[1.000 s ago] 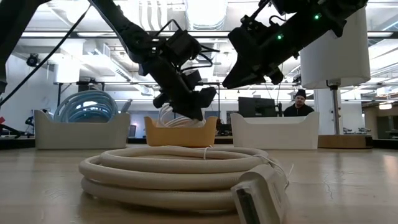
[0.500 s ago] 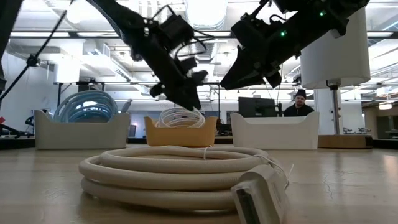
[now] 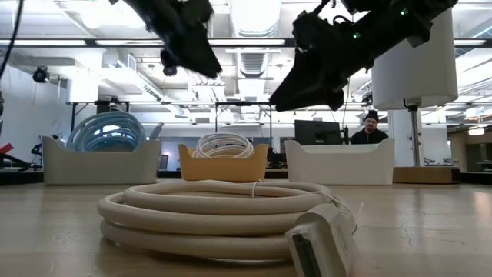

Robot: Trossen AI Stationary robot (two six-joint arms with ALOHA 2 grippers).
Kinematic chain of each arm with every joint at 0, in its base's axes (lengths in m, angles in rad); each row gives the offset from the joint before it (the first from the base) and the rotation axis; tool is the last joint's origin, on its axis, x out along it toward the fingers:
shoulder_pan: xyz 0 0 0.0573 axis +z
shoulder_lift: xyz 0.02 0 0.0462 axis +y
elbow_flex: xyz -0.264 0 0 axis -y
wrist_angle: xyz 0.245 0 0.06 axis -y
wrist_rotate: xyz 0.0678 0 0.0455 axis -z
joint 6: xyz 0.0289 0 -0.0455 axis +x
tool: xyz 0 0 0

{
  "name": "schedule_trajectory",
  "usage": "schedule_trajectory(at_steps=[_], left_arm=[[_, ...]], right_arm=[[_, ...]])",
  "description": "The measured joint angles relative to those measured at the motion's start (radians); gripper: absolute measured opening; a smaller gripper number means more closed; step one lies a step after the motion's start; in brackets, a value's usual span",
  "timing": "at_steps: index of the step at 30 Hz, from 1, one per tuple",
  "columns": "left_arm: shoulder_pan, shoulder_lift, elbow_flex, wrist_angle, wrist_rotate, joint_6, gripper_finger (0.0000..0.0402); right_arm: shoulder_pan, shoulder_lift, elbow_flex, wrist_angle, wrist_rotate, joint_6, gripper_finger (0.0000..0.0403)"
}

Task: Sort HDMI cables
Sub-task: Put the middle brown hdmi cable into the white bin

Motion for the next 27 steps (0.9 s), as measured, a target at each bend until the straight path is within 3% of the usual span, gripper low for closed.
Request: schedule_trajectory(at_steps=[6,14,22,27], left_arm=[[-0.129,-0.104,-0.081,-0.003,-0.119,-0.024,0.0139],[-0.184,-0.178,-0.209,-0.001,-0.302,-0.153,0.0139],[-0.187,-0.190,-0.263,0.017,-0.305,-0.261,0.0139],[-0.194,-0.190,-0.258,0.041,-0.300,-0.258,0.0140]], right_arm=[[0.008,0.000,0.014,0.003,-0.174,-0.007,0.0141],[0.075,0.098,0.028,0.056,-0.202,0.042,0.0141],[0.129,0.257,0.172,0.033,-0.351,0.051,0.0141],[0.131,0.321,0.290,-0.183,-0.376,0.042,0.0141]])
